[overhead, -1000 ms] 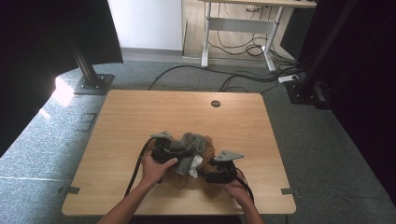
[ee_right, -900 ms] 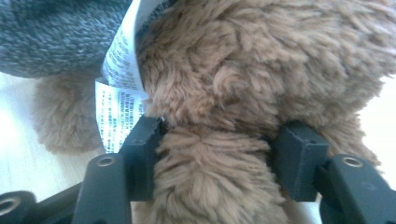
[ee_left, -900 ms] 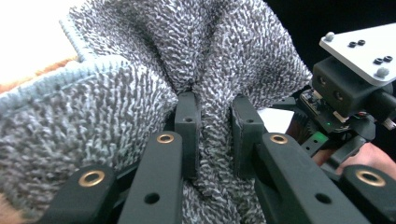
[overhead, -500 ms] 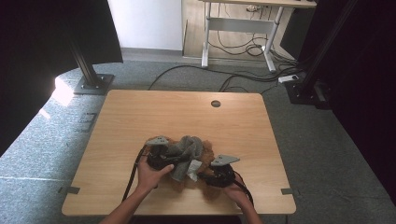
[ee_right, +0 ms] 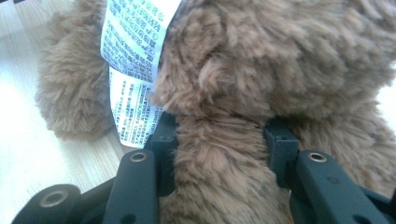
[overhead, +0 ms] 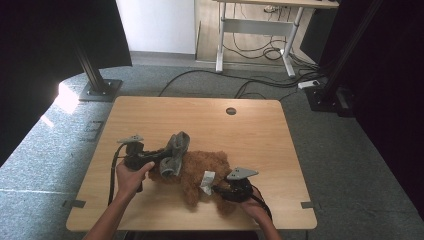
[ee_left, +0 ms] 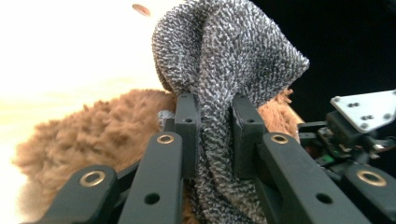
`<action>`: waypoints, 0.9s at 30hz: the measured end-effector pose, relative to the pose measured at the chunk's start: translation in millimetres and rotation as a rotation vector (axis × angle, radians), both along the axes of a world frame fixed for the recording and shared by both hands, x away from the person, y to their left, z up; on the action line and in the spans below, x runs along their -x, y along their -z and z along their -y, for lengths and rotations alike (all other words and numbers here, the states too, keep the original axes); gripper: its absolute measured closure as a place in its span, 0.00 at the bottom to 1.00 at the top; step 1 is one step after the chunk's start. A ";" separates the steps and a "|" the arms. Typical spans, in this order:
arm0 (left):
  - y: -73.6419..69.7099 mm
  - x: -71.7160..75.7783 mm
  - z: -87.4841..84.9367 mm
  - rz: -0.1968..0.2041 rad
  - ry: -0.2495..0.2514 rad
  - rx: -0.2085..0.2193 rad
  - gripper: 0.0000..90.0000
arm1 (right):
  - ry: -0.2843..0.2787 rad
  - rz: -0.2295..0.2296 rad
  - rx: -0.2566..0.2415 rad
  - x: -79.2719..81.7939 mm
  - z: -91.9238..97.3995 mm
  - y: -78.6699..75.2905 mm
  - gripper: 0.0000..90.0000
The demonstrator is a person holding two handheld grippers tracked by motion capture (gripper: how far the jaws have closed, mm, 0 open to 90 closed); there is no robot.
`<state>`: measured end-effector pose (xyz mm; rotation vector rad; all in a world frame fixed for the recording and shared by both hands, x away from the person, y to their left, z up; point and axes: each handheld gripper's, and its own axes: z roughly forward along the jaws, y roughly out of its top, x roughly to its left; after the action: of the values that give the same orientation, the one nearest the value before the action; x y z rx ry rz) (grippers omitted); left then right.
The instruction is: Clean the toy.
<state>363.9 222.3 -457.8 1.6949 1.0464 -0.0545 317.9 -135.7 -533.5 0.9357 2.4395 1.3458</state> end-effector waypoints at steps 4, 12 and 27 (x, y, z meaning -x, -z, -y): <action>5.0 7.2 -4.7 0.004 0.005 -0.004 0.84 | -0.003 0.005 0.018 4.2 -1.1 0.2 0.63; 30.4 24.5 -19.3 -0.032 0.023 0.037 0.84 | 0.009 -0.038 0.086 8.1 -4.0 11.0 0.56; 36.9 -6.5 15.5 0.000 0.011 -0.006 0.84 | 0.223 -0.018 0.119 -41.7 7.0 10.4 0.65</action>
<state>370.3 206.8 -494.7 1.7062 1.0387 -0.0584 359.6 -142.7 -543.9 1.1535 2.3165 1.1090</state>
